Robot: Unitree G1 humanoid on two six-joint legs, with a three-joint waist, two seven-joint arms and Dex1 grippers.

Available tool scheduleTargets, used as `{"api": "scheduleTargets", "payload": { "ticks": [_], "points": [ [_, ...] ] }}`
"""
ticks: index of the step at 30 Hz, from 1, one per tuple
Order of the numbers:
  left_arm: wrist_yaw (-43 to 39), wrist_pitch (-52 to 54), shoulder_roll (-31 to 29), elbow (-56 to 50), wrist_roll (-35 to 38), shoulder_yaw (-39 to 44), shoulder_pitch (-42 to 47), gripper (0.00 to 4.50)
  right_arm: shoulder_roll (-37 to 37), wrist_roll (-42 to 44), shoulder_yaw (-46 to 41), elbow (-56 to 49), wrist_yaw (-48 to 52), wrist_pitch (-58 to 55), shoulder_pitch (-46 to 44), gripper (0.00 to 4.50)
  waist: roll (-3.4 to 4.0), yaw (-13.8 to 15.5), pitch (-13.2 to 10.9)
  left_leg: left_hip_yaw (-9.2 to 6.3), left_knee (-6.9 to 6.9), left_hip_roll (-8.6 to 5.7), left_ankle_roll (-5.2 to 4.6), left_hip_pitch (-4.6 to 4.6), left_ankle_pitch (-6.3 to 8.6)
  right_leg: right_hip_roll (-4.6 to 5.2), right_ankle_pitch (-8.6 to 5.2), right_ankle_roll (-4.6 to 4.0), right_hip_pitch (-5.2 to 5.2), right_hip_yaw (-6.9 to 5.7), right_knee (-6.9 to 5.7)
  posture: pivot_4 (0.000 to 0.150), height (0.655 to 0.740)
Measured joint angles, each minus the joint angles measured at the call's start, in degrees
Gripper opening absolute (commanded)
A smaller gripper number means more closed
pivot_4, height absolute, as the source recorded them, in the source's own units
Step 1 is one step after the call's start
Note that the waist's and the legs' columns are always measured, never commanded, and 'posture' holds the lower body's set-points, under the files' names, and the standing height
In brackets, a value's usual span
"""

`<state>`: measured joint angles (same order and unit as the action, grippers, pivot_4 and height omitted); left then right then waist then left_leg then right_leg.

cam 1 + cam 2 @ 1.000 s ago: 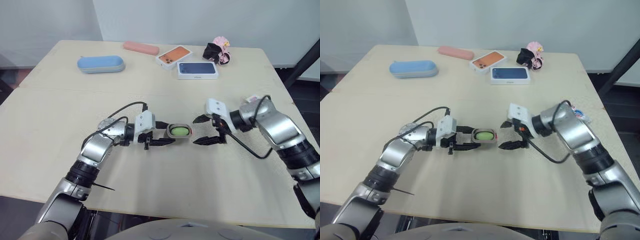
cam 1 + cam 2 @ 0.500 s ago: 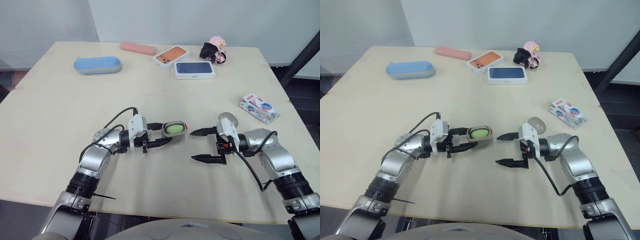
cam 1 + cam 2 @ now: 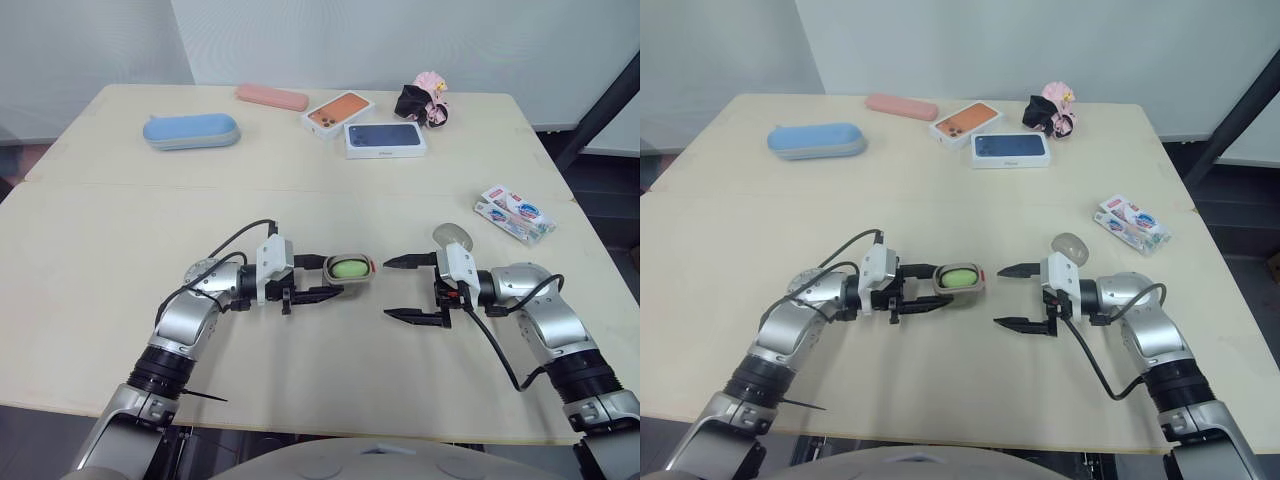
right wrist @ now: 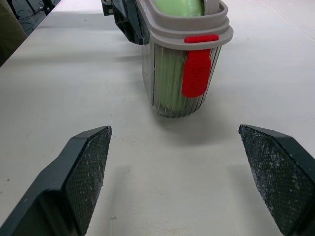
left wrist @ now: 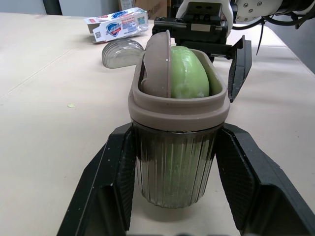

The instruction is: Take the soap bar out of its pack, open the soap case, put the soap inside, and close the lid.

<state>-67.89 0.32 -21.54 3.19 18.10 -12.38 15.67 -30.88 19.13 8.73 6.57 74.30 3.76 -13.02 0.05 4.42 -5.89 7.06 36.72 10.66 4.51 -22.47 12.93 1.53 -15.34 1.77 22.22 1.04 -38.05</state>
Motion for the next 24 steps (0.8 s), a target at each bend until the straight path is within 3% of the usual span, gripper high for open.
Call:
{"api": "scheduleTargets", "payload": {
  "ticks": [24],
  "points": [
    [-0.5, -1.7, 0.1, 0.5, -0.4, 0.0, 0.3, 1.87, 0.3, 0.0, -0.1, -0.7, -4.8, -2.0, 1.5, 4.46, 0.00, 0.0, 0.0, 0.00, -0.01, 0.00, 0.00, 0.00, 0.00, 0.00, 0.00, 0.00, 0.00, 0.00, 0.04, 0.150, 0.7400]
  ]
}}
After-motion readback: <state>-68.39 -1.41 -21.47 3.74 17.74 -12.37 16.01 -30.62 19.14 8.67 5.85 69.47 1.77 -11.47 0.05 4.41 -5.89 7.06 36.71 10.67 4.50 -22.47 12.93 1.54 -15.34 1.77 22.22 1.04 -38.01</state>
